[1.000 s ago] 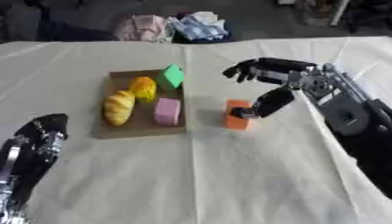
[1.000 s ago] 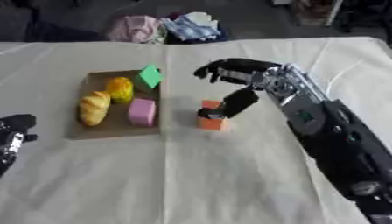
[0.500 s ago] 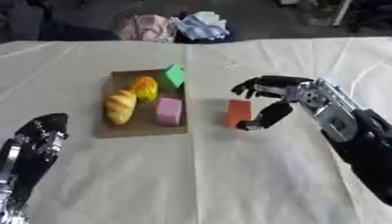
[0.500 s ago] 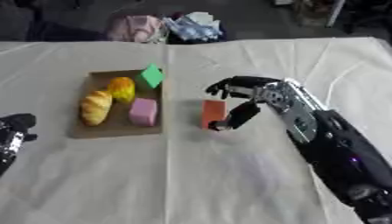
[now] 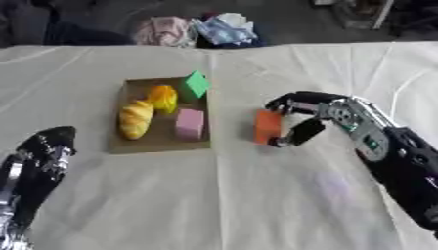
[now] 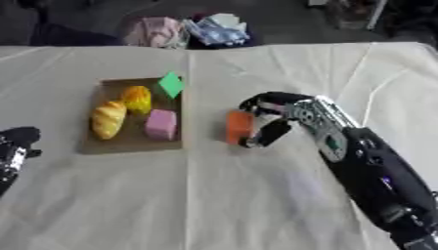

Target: Pick up objects on the table and place them in the box.

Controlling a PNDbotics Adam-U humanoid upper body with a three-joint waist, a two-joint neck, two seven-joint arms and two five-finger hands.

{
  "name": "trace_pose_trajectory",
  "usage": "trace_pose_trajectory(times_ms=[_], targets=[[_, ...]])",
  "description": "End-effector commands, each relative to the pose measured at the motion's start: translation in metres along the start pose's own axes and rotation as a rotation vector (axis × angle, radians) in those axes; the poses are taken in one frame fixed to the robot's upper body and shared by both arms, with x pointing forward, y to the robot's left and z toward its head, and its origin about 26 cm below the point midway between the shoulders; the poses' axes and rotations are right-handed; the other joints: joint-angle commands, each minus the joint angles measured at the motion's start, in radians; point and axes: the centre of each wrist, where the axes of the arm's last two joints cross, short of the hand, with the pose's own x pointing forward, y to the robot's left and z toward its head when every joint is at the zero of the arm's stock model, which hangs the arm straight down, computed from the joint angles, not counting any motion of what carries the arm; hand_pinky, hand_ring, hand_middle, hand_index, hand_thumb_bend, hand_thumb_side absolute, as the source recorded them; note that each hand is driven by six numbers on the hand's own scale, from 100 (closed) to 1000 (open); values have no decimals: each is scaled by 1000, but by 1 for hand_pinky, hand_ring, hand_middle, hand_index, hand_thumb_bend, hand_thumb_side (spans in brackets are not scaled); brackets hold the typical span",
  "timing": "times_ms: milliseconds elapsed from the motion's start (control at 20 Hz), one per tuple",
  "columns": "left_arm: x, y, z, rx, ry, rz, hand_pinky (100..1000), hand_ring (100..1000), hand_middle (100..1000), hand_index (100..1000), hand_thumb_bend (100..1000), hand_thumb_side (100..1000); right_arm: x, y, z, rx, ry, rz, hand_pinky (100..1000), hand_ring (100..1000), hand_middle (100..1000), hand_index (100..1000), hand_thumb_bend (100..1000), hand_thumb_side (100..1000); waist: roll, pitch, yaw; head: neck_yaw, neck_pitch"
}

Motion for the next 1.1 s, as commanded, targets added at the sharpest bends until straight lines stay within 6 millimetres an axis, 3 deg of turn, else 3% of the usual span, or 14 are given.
trace_pose_trajectory(times_ms=[50,250,300,500,650,700,750,1100], targets=[[6,4,-2,4,-21,-17,756,829,725,749,165,585,-7,-1,0,-4,30,14,821,825,814,913,402,473,-3,-18,1,-2,3],[5,4,-2,4,-21,-16,756,829,725,749,164,585,-6,-3,-1,-57,32,25,798,783,668,787,348,412,-4,-19,1,-1,3],[5,4,-1,4,-21,-16,756,829,725,749,164,585,-5,-4,-1,-78,31,28,788,765,616,721,317,387,-4,-19,1,-1,3],[5,4,-1,6,-20,-17,756,829,726,749,164,585,-2,-10,1,-166,20,34,764,729,548,537,236,312,-5,-19,1,0,4],[5,4,-1,5,-21,-17,756,829,726,749,163,585,4,-18,4,-226,-4,40,756,717,535,489,207,286,-5,-19,0,1,4],[5,4,-1,5,-21,-17,756,829,726,749,162,586,7,-21,5,-246,-15,44,753,712,529,472,150,360,-5,-19,0,1,4],[5,4,-1,6,-21,-17,756,829,726,749,163,585,10,-26,7,-266,-27,49,752,711,528,469,185,271,-5,-19,0,1,4],[5,4,-1,4,-18,-17,756,829,726,749,162,585,43,-65,17,-354,-135,86,749,708,527,462,171,255,-5,-23,-1,-1,8]])
